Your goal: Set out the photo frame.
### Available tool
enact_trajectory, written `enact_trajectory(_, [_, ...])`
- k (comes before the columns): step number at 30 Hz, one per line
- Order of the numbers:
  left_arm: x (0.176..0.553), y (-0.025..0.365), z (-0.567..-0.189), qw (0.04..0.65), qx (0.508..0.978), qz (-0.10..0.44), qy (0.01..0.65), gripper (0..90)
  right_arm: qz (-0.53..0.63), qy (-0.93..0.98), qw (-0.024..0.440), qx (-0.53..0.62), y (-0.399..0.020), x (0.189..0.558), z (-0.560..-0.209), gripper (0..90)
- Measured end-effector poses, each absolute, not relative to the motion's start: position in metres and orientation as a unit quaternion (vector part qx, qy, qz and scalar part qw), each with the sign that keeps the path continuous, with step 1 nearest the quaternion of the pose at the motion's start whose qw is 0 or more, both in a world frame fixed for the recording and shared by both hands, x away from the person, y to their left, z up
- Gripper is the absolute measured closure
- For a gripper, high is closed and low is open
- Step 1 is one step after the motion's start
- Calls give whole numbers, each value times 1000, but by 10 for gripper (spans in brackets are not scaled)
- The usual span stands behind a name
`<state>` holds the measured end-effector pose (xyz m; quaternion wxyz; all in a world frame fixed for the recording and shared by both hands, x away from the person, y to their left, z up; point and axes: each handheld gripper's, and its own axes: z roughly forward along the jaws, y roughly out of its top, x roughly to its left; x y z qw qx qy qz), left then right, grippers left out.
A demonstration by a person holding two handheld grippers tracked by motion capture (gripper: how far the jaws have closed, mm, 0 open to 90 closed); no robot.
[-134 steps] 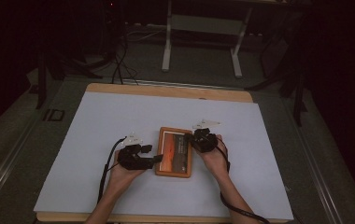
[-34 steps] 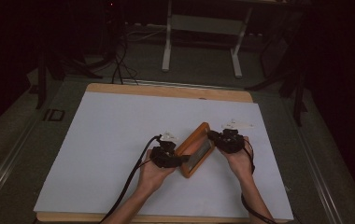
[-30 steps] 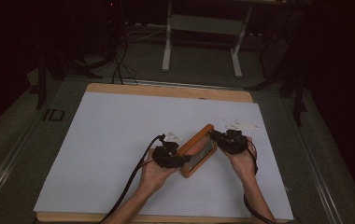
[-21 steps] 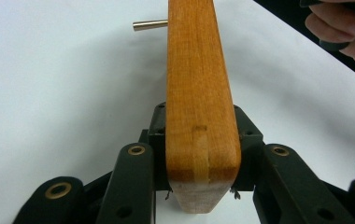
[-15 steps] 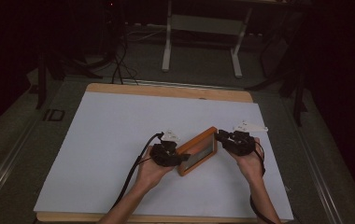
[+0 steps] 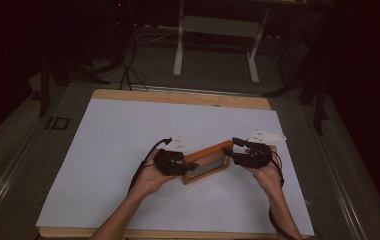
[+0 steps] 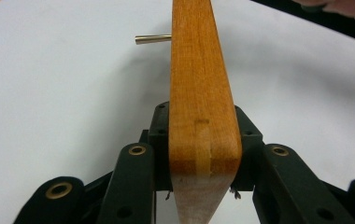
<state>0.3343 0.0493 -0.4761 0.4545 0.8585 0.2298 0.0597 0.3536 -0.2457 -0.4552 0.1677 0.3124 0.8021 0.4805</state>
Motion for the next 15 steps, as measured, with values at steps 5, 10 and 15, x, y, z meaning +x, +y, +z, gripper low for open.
enact_trajectory(5, [336,54,-480,460,861,64,208,688,479,810,163,296,-241,355,-457,334])
enact_trajectory(10, [331,57,-490,487,841,57,227,623,480,811,159,295,-239,356,-459,318])
enact_trajectory(15, [320,55,-513,474,839,70,259,542,480,811,159,293,-240,355,-459,322])
